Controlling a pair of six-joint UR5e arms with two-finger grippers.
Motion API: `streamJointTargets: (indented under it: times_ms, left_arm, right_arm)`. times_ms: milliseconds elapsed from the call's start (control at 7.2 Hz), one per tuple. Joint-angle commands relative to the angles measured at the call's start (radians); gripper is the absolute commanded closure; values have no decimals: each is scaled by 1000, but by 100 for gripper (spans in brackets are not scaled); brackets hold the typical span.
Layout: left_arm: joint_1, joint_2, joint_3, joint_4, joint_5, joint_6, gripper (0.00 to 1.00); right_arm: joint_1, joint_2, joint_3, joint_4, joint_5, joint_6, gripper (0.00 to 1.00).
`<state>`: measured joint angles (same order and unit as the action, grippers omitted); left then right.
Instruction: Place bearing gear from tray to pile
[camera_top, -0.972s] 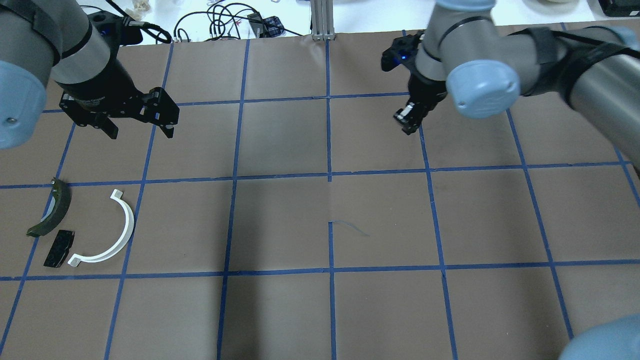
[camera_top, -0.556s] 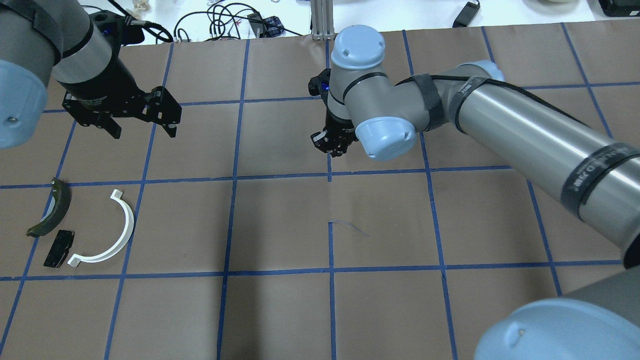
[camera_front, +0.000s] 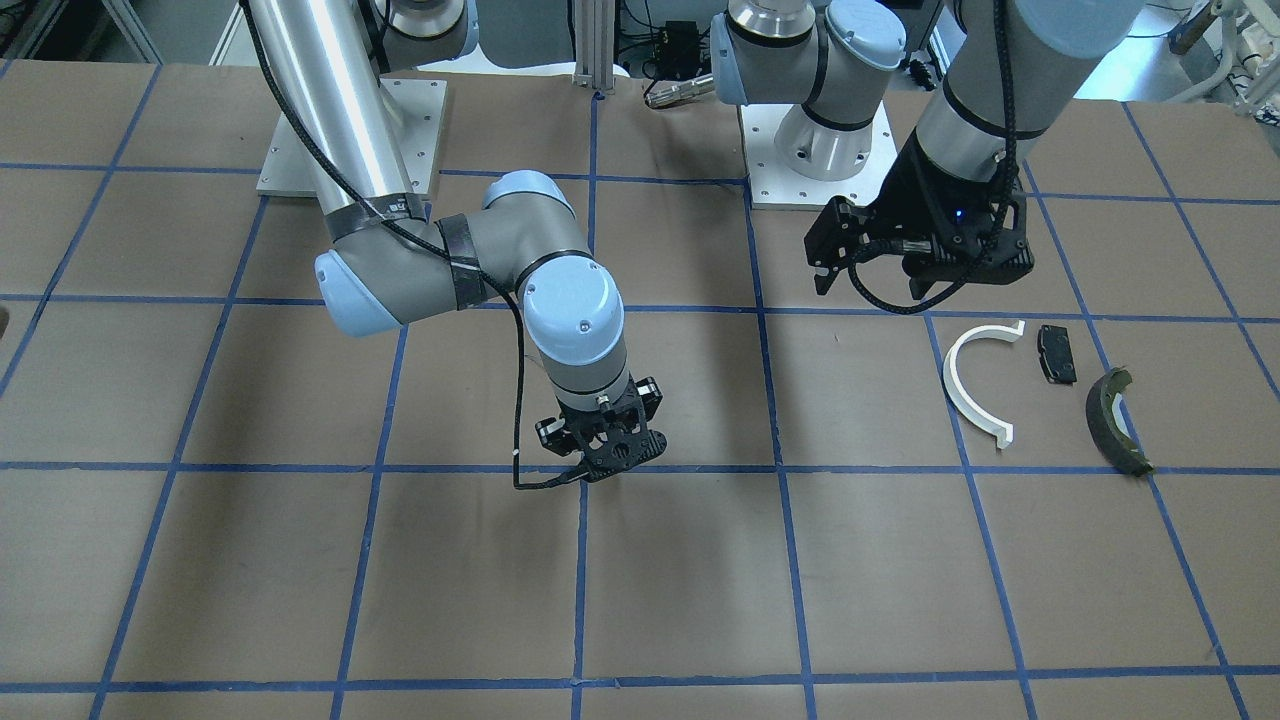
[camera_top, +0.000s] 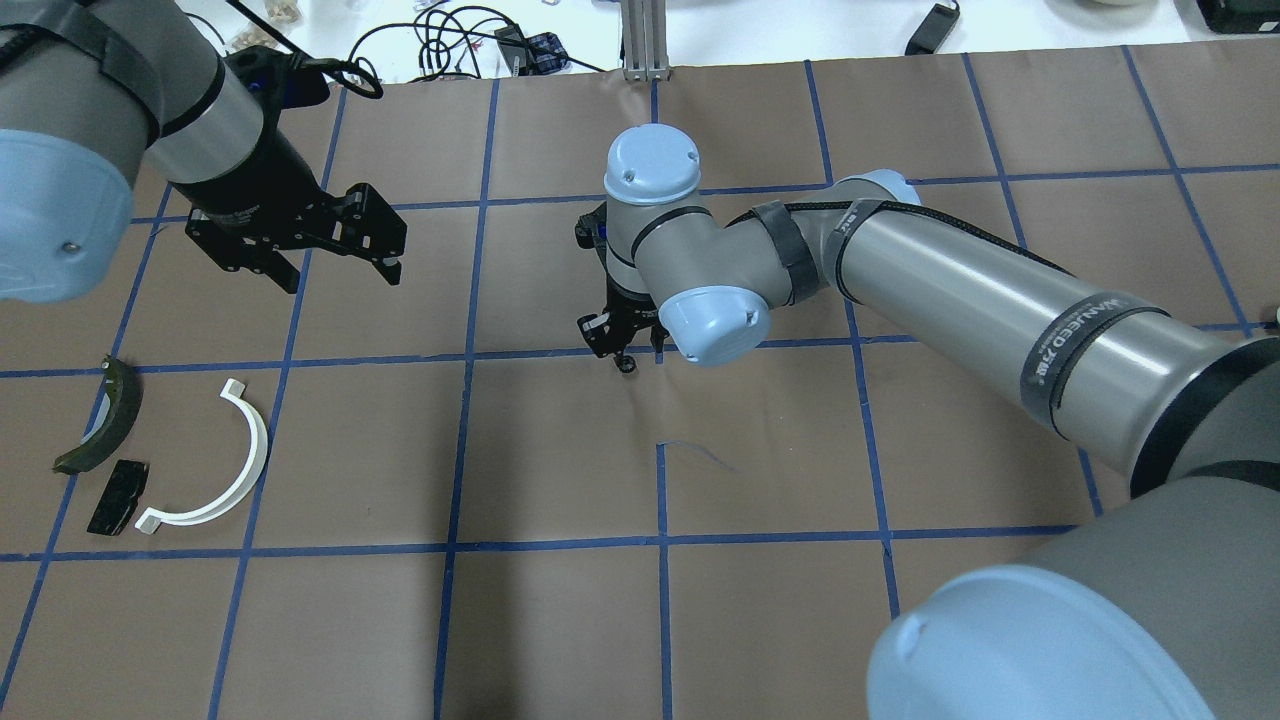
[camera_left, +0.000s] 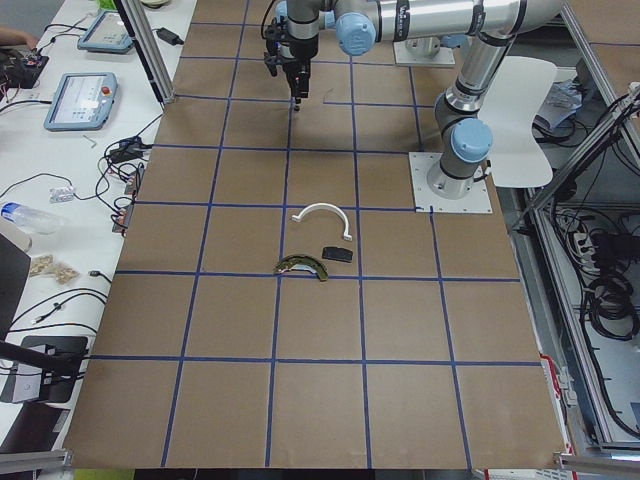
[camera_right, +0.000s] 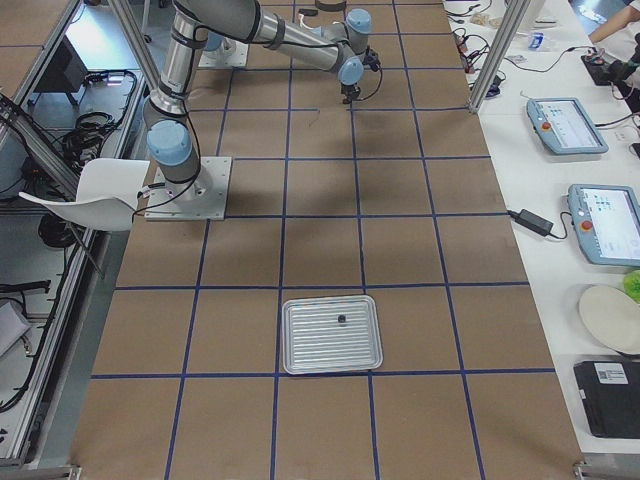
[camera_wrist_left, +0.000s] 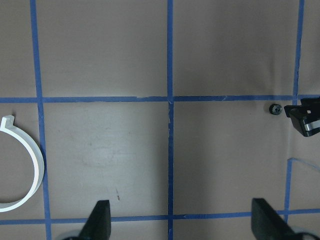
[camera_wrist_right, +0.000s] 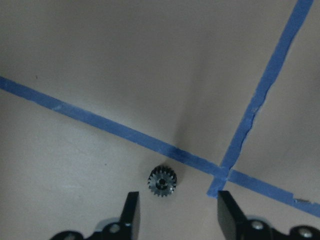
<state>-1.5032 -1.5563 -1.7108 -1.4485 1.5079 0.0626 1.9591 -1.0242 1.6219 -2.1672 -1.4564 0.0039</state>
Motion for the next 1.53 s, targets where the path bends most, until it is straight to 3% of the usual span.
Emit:
streamJointTargets:
  times_ms: [0,139,417,694,833,1111,1389]
  left_arm:
    - [-5,-24,-90,130,-2,-1,0]
    - [-20,-34,-119,170,1,-1,0]
    - [-96,-80,-122,232,6,-75,0]
    - [-175,-164,-122,310,6,-133,0]
    - [-210,-212,-122,373,0,-145,0]
    - [-271,-321,-116,505,0,-156,0]
    - [-324,-398,-112,597,0,-156,0]
  right_arm:
    - [-38,-29,-2,13,-18,-126,0]
    - [-101,-71,7,35,-42,-152,0]
    - [-312,-196,7,279,-102,-295,0]
    - [-606,-261,-2,375,-110,-573,0]
    - [-734,-270,4,439,-163,-742,0]
    - [-895,-264,6,420,-203,-1021,0]
    - [-1065,-211,-7,161,-208,-1067,0]
